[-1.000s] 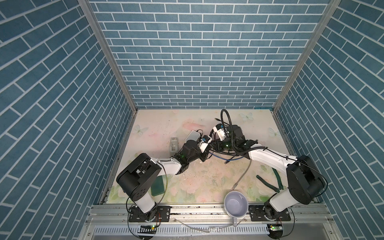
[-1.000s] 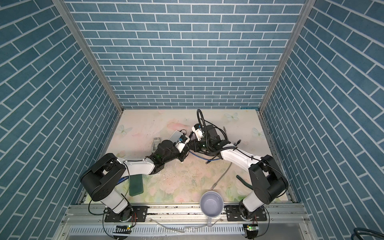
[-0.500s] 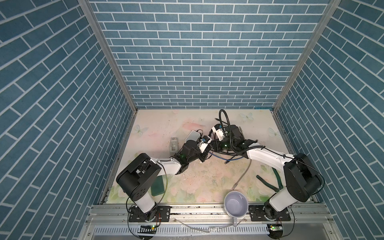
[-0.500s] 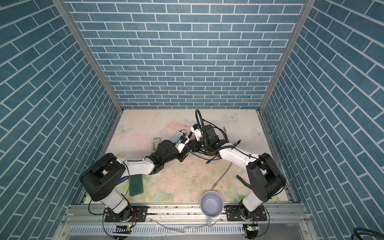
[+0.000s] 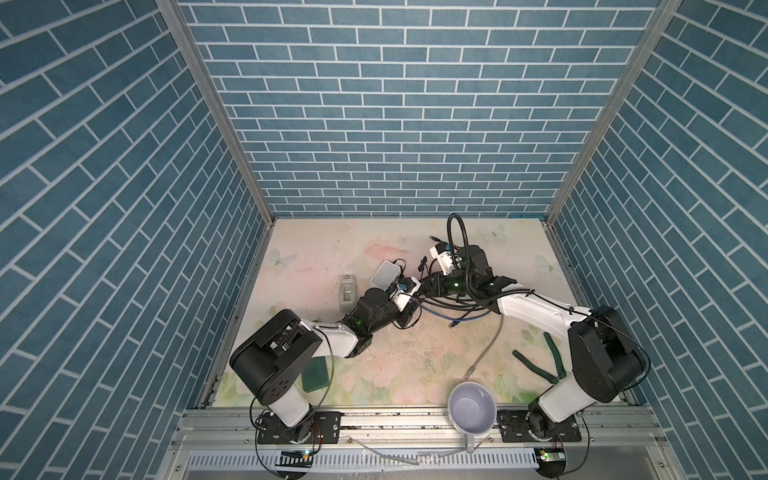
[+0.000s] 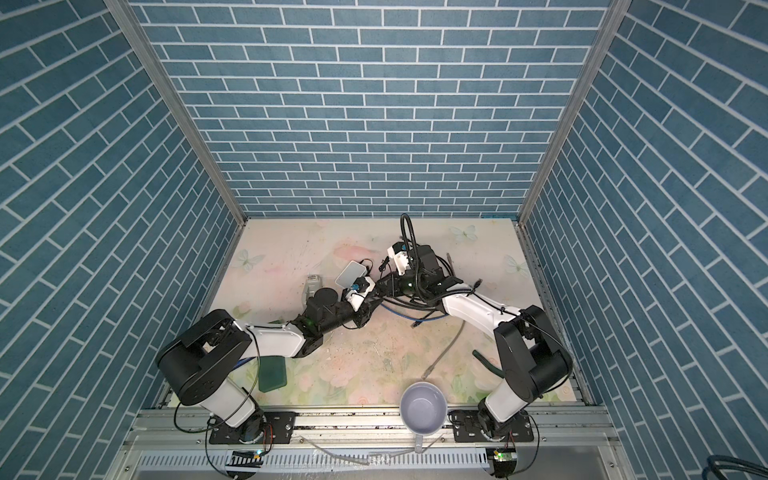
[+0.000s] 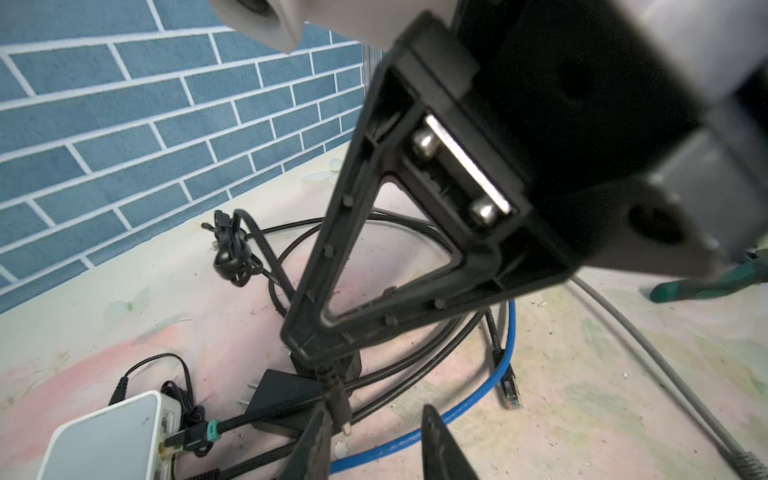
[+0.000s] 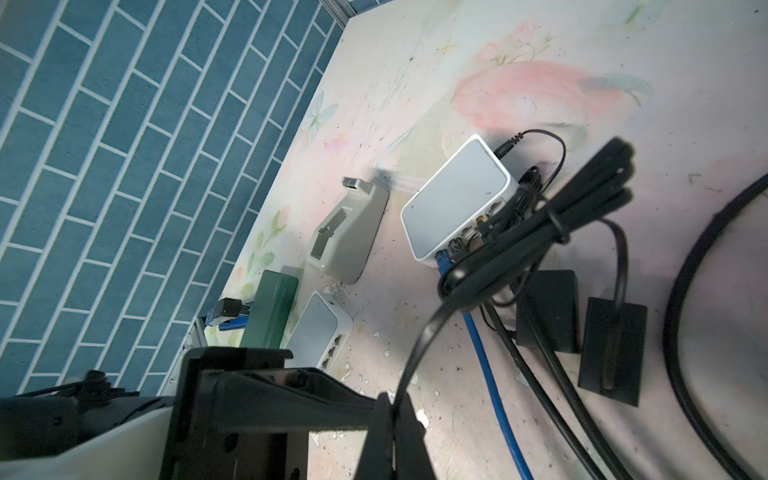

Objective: Insert the plug into the switch port

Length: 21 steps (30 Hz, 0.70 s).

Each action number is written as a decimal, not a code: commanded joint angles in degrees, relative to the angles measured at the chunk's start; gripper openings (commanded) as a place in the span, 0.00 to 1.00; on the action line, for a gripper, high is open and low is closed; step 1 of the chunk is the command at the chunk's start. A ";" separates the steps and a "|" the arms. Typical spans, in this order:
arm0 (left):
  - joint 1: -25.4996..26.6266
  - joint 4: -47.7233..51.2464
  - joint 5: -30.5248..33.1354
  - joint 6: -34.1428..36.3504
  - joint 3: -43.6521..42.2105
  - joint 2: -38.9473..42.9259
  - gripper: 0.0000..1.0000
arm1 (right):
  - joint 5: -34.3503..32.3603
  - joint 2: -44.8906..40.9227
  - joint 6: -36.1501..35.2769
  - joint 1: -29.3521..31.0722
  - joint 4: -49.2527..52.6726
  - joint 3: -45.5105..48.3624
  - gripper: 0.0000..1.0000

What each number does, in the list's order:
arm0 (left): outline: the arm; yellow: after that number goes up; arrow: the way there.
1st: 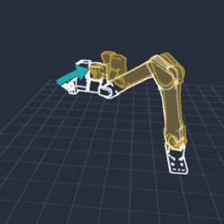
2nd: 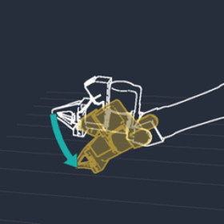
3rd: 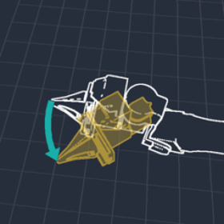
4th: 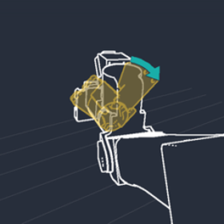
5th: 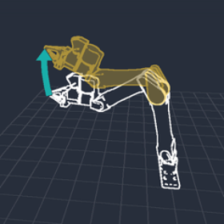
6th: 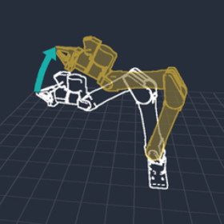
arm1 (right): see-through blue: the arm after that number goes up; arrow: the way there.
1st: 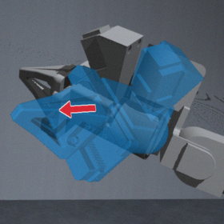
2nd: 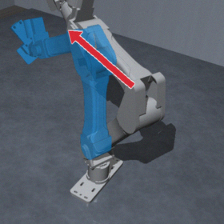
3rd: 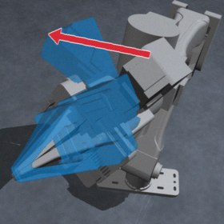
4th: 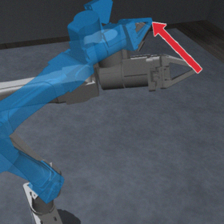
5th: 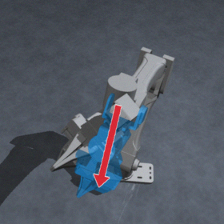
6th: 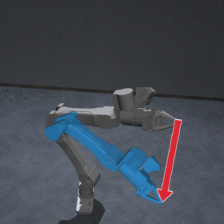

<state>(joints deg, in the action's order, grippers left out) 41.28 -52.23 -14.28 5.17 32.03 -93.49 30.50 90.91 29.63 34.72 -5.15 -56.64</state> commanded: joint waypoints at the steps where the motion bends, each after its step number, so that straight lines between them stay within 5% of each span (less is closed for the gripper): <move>1: 0.18 -3.47 0.61 0.46 -0.87 -1.15 0.31 | 3.01 -0.49 2.57 -0.09 -1.72 -3.05 0.00; 14: 0.17 -7.00 5.37 0.57 -0.20 -3.95 0.30 | 5.97 -0.53 4.56 -0.27 -3.91 -2.63 0.00; 21: 0.15 -7.67 4.05 0.81 0.18 -4.29 0.14 | 5.89 -0.33 4.56 -0.36 -3.91 -2.45 0.00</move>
<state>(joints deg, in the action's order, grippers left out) 41.28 -58.11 -9.89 5.76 31.79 -97.01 35.42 90.91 32.84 34.48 -7.79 -56.64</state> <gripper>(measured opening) 0.147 0.044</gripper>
